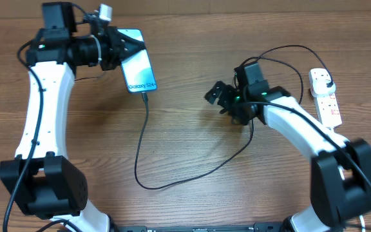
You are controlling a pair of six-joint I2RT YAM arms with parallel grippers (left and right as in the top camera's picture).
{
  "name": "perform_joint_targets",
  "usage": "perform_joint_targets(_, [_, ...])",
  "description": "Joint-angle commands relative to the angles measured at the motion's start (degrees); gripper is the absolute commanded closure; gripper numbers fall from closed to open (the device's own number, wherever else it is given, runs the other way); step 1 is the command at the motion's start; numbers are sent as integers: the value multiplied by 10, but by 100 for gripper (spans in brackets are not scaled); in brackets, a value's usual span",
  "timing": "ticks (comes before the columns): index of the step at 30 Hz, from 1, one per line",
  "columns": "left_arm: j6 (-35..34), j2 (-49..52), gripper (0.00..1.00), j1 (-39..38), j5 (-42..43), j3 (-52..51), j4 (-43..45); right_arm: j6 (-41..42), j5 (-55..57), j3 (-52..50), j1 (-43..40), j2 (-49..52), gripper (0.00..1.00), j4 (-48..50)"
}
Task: Plug charger to phone and switch on socket
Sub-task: 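Lower the phone with the left gripper toward the table, then lay the phone flat on the table and open the left gripper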
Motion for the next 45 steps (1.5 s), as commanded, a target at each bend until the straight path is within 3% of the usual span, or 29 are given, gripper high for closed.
perform_joint_targets(1, [41, 30, 96, -30, -39, 7, -8, -46, 88, 26, -10, -76, 0, -28])
perform_joint_targets(9, [40, 138, 96, -114, -54, 7, -2, -47, 179, 26, -10, -128, 0, -101])
perform_joint_targets(18, [30, 235, 96, -141, -78, 7, -3, -47, 185, 26, -10, -128, 0, -114])
perform_joint_targets(33, [30, 244, 96, -174, -218, 0, 4, -45, 184, 26, -10, -128, 0, -115])
perform_joint_targets(45, [-24, 244, 96, -188, -297, -2, 59, -45, 184, 26, -10, -127, 0, -119])
